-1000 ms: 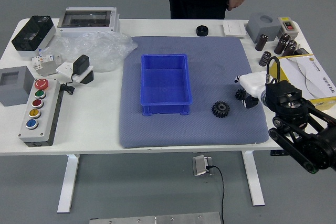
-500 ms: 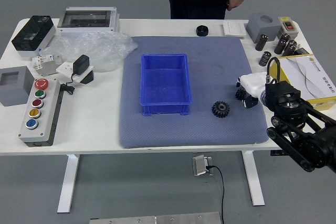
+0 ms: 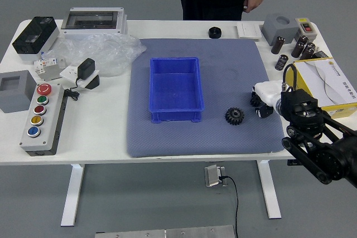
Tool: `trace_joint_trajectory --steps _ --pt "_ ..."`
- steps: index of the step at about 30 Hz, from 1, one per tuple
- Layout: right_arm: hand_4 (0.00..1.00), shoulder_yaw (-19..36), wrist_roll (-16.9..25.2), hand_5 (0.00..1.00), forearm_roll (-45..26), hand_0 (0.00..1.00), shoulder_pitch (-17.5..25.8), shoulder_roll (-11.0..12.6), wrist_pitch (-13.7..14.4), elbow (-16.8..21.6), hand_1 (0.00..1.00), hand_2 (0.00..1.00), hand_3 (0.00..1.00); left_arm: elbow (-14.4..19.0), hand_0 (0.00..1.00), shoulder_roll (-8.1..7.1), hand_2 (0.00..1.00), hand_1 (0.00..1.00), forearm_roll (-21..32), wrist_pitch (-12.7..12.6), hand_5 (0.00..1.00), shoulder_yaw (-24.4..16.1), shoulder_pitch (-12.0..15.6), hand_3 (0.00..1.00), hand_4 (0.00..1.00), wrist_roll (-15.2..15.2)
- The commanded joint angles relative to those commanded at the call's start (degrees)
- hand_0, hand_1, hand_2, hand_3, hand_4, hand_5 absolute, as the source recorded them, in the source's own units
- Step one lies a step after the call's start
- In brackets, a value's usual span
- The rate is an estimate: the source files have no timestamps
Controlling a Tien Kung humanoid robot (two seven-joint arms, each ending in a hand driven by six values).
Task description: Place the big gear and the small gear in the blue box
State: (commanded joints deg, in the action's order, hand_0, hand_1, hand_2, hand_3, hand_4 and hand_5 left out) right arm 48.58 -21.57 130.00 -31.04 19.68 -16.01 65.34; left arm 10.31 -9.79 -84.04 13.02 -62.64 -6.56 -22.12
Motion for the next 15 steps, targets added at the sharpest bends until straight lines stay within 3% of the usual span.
trace_joint_trajectory --steps 5,6,15 --pt "0.621 0.13 0.21 0.181 0.00 0.557 0.18 -0.18 1.22 -0.25 0.529 0.572 0.618 0.00 0.838 0.02 0.805 0.808 -0.03 0.03 0.364 0.02 0.05 0.801 0.694 -0.02" --pt "0.602 0.13 0.23 0.183 0.00 0.480 0.20 -0.20 1.40 -0.29 0.441 0.481 0.531 0.00 0.838 0.03 0.805 0.807 -0.04 0.04 0.364 0.03 0.06 0.801 0.694 -0.02" --pt "0.578 0.40 0.17 0.177 0.00 0.472 0.23 -0.27 2.62 -0.70 0.421 0.455 0.509 0.00 0.838 0.00 0.804 0.807 -0.12 0.05 0.364 0.03 0.07 0.801 0.694 -0.05"
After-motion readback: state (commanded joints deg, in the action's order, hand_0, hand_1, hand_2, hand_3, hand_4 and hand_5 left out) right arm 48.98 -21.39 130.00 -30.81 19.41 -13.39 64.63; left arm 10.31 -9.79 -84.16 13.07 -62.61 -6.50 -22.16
